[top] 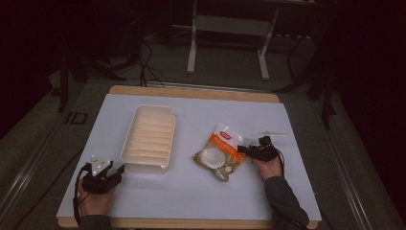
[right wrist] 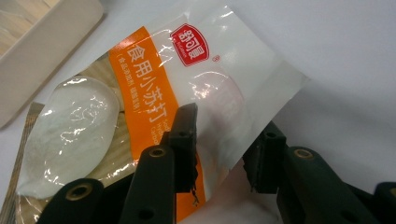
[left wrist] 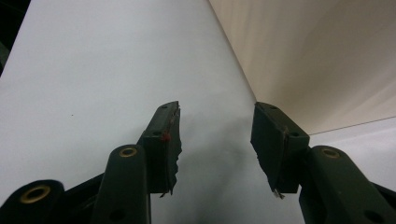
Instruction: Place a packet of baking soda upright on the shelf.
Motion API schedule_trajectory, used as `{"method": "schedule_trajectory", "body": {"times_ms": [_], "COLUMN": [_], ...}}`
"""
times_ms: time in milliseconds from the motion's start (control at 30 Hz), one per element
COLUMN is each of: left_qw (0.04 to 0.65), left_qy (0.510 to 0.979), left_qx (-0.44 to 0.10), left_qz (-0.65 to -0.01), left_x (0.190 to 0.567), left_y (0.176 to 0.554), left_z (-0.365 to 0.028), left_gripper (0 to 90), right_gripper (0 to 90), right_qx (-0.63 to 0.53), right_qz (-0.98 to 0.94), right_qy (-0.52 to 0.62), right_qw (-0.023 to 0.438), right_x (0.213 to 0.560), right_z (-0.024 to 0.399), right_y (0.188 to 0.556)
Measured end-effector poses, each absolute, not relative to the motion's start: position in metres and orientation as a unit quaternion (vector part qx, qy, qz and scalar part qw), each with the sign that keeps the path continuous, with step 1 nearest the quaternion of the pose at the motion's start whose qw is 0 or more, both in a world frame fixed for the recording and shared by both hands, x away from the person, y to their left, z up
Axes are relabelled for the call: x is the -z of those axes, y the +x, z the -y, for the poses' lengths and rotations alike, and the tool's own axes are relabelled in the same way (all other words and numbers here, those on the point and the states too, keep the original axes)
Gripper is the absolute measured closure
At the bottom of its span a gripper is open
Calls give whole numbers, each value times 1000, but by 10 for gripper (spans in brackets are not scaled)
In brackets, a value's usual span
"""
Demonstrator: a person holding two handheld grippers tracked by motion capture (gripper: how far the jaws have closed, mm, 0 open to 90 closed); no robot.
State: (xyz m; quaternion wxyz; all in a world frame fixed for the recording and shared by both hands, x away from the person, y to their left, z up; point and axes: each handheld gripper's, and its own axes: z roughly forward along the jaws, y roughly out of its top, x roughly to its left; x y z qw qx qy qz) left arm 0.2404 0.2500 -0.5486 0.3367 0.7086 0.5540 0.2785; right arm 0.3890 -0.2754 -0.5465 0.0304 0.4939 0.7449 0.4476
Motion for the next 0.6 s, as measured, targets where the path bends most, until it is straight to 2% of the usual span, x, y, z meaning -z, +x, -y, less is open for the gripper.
{"method": "schedule_trajectory", "body": {"times_ms": [67,200,300,600], "left_qw": [337,336,336,336], "left_qy": [709,709,710,710], "left_qx": [-278,-279,-279,-280], "left_qz": [-554,-554,-552,-552], "left_x": [549,549,549,549], "left_y": [240,240,240,240], "left_z": [-250,-250,-250,-249], "left_gripper": [521,521,521,521], "right_gripper": [668,815,891,900], "right_qx": [-449,-456,-456,-457], "right_qz": [-743,-748,-760,-780], "right_qy": [495,483,462,419], "right_qw": [28,22,48,84], "right_x": [547,545,538,514], "right_z": [275,272,268,254], "right_y": [389,388,385,378]}}
